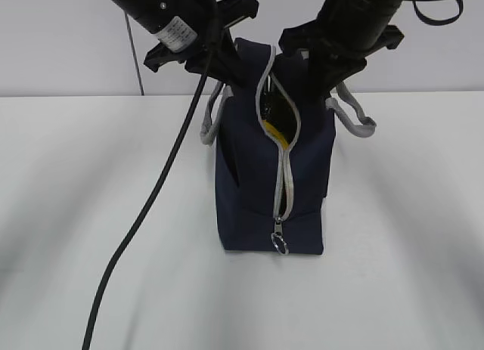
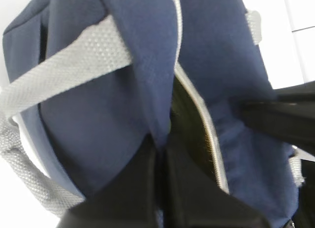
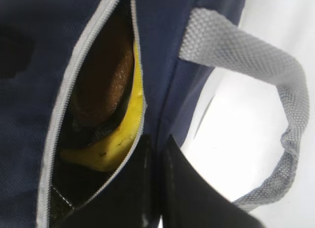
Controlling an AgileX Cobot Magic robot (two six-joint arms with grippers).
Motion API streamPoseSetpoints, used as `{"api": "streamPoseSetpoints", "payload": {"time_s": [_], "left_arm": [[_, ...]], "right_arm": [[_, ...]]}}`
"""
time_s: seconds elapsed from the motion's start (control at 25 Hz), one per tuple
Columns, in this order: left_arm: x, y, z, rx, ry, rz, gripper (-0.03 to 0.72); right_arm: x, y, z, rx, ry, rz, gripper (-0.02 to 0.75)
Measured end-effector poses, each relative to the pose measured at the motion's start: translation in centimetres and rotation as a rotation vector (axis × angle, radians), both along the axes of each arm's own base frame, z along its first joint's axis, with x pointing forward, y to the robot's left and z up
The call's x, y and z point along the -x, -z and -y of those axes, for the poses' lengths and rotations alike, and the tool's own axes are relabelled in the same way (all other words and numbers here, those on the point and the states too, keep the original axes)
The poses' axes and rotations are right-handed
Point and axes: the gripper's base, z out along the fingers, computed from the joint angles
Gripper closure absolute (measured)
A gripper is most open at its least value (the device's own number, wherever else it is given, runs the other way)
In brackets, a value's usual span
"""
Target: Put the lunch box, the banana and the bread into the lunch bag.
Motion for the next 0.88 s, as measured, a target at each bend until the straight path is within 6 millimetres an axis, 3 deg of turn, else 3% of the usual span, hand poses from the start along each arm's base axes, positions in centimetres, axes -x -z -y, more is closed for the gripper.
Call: {"api": "streamPoseSetpoints", "payload": {"time_s": [0.12, 0.32, 0.36, 0.4, 0.56, 0.68, 0.88], "left_arm": [[-0.1, 0.4, 0.0, -0.006, 0.0, -0.006, 0.688], [-0.1, 0.4, 0.0, -0.015, 0.005, -0.01, 0.669], [-0.1, 0.5, 0.0, -0.017, 0.006, -0.012, 0.636], [-0.1, 0.5, 0.0, -0.019, 0.006, -0.011, 0.58], [0.0, 0.5, -0.1, -0.026, 0.014, -0.02, 0.265], [0.3, 0.3, -0.1, -0.03, 0.024, -0.03, 0.146], [1.2, -1.0, -0.5, -0.044, 0.047, -0.028, 0.146]], "right_arm": [[-0.5, 1.2, -0.2, 0.008, 0.003, -0.029, 0.736], [-0.6, 1.3, -0.2, 0.006, 0.005, -0.032, 0.695], [-0.6, 1.3, -0.2, 0.002, 0.005, -0.033, 0.664], [-0.5, 1.3, -0.3, -0.005, 0.005, -0.035, 0.587], [-0.5, 1.3, -0.4, -0.017, 0.005, -0.039, 0.258], [-0.5, 1.3, -0.4, -0.018, 0.007, -0.04, 0.181], [-0.4, 1.0, -0.4, -0.026, 0.029, -0.041, 0.183]]}}
